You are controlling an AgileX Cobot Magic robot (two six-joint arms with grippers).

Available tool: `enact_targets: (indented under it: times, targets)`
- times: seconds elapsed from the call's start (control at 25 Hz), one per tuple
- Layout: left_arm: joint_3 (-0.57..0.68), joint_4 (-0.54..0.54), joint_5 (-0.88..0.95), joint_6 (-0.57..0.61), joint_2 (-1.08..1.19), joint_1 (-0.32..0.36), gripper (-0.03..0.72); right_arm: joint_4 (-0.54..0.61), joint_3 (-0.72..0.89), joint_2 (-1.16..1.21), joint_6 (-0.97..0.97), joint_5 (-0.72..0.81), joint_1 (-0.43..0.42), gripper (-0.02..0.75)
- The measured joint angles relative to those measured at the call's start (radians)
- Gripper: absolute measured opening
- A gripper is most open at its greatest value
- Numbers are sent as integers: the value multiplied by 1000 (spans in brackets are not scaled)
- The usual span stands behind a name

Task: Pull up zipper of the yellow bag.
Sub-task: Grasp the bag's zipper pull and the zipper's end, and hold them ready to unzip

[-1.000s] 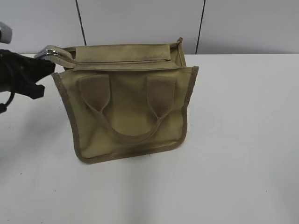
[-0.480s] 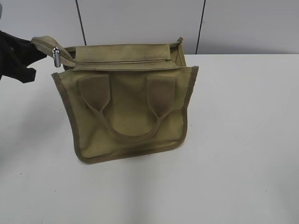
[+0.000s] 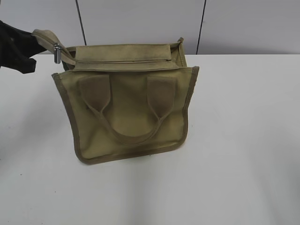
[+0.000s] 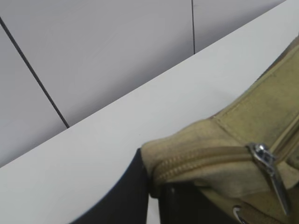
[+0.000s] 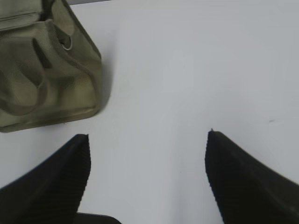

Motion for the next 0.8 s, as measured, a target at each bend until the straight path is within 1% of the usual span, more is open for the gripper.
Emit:
enact_targets:
  times: [0.12,0.24,0.32,0.4,0.52,0.6,0.72,0.8]
  targets:
    - [0,0,-2,-1,0,0,8,97,-39,148,-113,-40,0,581]
    - [0,0,-4,-6,0,0,8,127,-123,325,-183,-58,9,569]
    - [0,0,-10,-13,0,0,8,128,-185,429,-196,-74,39,564]
    - [0,1,-15,-17,0,0,8,131,-251,554,-200,-93,92,563]
    - [0,1,-21,-19,0,0,8,127,-340,703,-175,-131,215,563]
    - [0,2,-22,-20,0,0,8,93,-403,805,-121,-170,332,563]
    - [0,4,-23,-20,0,0,8,-6,-503,953,33,-230,480,563]
    - [0,4,-23,-20,0,0,8,-101,-584,1058,158,-266,575,563]
